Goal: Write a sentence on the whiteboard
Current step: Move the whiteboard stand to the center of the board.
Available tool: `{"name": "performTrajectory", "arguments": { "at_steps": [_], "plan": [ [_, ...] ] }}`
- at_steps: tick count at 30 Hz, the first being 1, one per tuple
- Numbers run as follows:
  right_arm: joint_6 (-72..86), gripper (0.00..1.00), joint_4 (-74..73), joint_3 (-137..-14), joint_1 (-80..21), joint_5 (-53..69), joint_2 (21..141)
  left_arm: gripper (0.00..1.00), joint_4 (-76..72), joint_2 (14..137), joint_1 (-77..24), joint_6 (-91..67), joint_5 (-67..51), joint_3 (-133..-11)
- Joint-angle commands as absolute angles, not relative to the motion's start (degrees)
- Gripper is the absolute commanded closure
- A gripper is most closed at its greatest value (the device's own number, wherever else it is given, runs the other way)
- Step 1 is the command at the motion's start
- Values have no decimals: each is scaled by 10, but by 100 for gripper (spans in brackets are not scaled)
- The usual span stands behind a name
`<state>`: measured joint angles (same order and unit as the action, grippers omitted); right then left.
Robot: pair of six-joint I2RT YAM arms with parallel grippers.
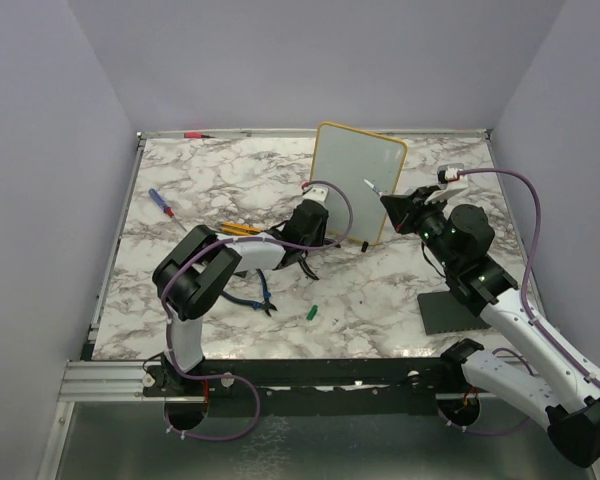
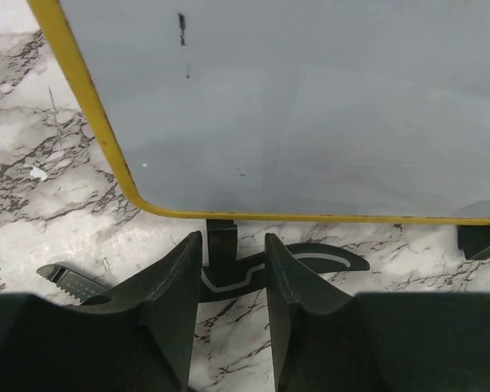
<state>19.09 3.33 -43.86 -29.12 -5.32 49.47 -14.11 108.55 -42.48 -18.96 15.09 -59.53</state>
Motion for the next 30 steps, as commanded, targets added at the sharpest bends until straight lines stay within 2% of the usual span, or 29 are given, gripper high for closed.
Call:
{"name": "performTrajectory", "arguments": {
  "at_steps": [1, 8, 14, 20, 30],
  "plan": [
    [195, 99, 23, -433, -292, -64, 498, 63, -147, 1107, -433, -178, 174, -613],
    [195, 99, 19, -433, -293, -66, 494, 69, -139, 1114, -439, -172, 194, -623],
    [197, 99, 19, -431, -292, -66, 493, 82, -127, 1121, -454, -179, 215, -624],
    [198, 99, 14, -429, -292, -67, 488, 89, -117, 1117, -471, -204, 241, -623],
    [203, 99, 8, -424, -293, -67, 477, 92, -89, 1106, -506, -280, 275, -619]
  ]
}}
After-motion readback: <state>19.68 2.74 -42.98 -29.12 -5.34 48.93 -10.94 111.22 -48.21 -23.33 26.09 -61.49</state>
